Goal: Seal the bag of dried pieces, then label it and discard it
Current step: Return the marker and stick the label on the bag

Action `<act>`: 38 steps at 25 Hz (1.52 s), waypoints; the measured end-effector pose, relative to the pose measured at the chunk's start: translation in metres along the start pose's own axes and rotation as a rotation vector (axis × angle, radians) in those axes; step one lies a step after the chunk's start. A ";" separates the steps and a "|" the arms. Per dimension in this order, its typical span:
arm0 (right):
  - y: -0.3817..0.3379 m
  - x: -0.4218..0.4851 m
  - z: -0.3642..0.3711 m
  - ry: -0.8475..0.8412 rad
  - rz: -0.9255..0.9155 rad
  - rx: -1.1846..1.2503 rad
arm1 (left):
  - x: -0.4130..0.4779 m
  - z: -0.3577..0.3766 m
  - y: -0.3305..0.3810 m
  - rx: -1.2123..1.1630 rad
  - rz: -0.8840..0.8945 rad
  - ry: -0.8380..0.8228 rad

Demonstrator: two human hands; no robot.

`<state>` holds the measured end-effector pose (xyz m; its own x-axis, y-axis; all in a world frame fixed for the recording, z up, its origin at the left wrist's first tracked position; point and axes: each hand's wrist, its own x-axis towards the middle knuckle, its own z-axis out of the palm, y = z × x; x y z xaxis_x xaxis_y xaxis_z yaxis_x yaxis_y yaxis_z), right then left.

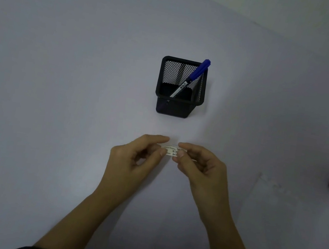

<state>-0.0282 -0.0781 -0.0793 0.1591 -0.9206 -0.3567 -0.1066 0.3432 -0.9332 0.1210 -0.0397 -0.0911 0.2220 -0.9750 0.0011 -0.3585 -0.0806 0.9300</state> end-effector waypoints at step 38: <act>0.004 0.005 -0.006 -0.214 -0.093 -0.063 | 0.009 -0.017 0.013 -0.043 -0.209 -0.184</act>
<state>-0.0340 -0.0824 -0.0840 0.3743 -0.8850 -0.2770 -0.1417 0.2406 -0.9602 0.1335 -0.0461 -0.0726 0.1169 -0.9598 -0.2551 -0.2826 -0.2784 0.9179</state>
